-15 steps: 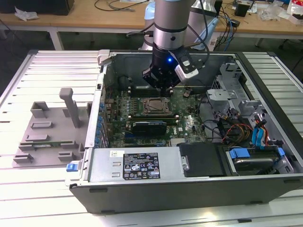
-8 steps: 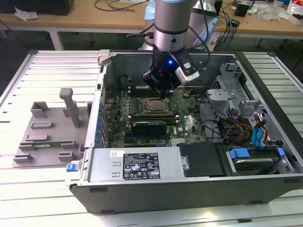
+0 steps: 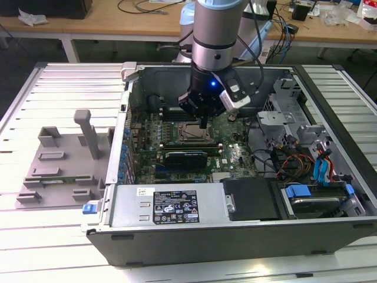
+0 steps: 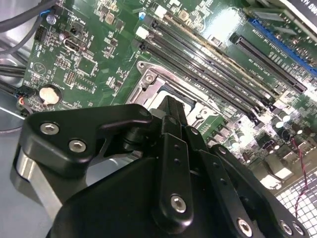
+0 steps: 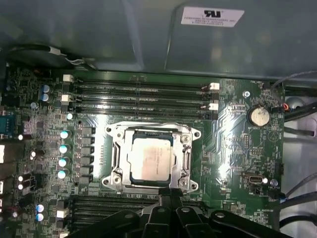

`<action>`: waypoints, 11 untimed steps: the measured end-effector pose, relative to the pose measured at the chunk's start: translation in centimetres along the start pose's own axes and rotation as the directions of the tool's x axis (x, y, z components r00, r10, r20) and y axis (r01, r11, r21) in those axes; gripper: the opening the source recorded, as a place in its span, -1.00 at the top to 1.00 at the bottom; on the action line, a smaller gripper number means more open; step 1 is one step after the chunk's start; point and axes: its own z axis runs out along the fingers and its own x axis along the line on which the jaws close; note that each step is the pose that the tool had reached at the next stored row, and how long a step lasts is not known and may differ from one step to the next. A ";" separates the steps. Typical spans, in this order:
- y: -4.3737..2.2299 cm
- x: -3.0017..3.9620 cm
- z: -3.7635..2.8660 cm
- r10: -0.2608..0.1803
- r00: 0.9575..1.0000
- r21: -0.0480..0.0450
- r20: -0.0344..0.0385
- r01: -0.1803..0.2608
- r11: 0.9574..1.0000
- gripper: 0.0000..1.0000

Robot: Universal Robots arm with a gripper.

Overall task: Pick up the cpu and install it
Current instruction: 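Install the second cpu locking lever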

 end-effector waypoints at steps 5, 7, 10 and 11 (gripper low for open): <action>-0.82 0.06 -0.03 0.001 1.000 -0.042 0.002 -0.001 0.999 0.79; -1.16 0.09 -0.03 0.001 1.000 -0.076 0.003 -0.001 0.997 0.79; -1.17 0.09 -0.03 0.001 1.000 -0.076 0.003 -0.001 0.997 0.79; -1.17 0.09 -0.03 0.001 1.000 -0.076 0.003 -0.001 0.997 0.79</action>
